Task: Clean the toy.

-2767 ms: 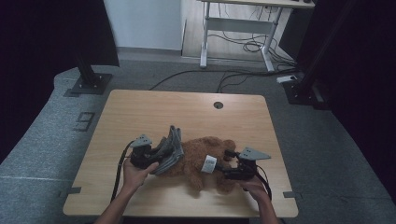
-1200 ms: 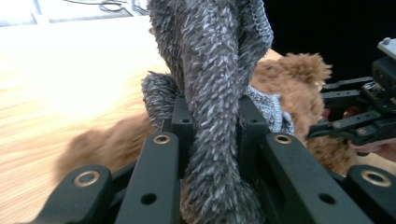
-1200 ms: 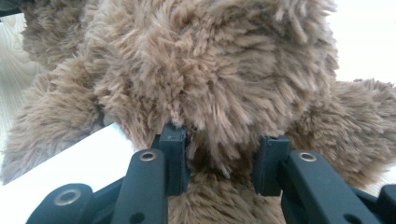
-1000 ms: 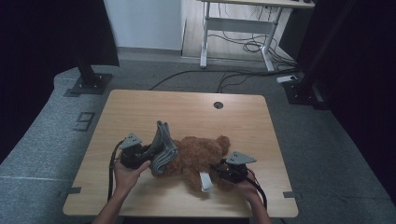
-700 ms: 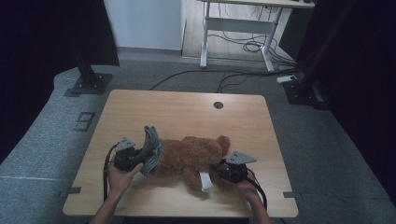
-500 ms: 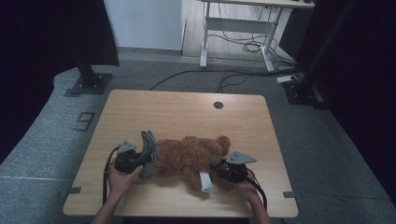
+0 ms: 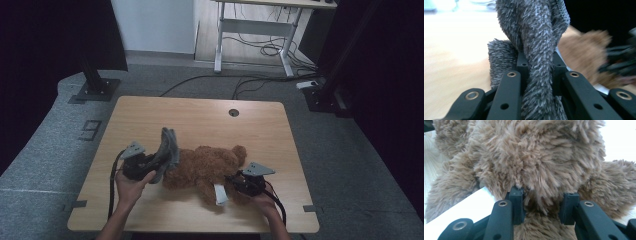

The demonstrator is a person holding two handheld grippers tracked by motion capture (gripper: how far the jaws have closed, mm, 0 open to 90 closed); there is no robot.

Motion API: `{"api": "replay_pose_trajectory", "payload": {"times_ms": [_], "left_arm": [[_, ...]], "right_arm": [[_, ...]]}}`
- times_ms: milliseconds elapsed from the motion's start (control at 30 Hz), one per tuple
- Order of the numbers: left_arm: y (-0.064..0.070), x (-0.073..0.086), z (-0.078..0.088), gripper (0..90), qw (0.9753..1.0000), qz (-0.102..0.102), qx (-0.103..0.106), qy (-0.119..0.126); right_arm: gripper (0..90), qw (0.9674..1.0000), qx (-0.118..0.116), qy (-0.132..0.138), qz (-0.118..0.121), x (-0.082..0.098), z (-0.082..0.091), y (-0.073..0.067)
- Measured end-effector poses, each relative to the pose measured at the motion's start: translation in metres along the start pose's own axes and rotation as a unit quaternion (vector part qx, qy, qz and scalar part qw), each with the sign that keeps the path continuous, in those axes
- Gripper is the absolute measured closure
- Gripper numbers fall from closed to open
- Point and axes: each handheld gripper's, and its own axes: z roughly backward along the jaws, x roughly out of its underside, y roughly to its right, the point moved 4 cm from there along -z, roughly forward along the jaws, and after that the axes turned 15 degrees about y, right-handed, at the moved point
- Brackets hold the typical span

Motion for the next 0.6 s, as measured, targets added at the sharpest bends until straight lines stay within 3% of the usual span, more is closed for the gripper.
{"api": "replay_pose_trajectory", "payload": {"times_ms": [167,333,433,467,600], "left_arm": [[0.042,-0.021,-0.052,75.1,0.9976,-0.020,0.057,-0.034],[0.074,-0.017,-0.100,75.0,0.9928,-0.040,0.081,-0.079],[0.080,-0.004,-0.123,74.8,0.9886,-0.052,0.074,-0.120],[0.080,0.006,-0.133,74.7,0.9855,-0.045,0.076,-0.144],[0.070,0.011,-0.129,75.0,0.9864,-0.031,0.075,-0.143]], "right_arm": [[62.5,1.0000,0.000,-0.001,0.004,0.000,0.001,0.000],[62.5,1.0000,-0.002,0.000,0.004,0.000,0.001,0.000],[62.5,1.0000,-0.001,0.001,0.004,0.000,0.000,0.000],[62.2,1.0000,0.000,-0.001,0.003,0.000,0.001,0.000],[62.0,1.0000,0.002,-0.002,0.003,0.002,0.001,0.000]]}}
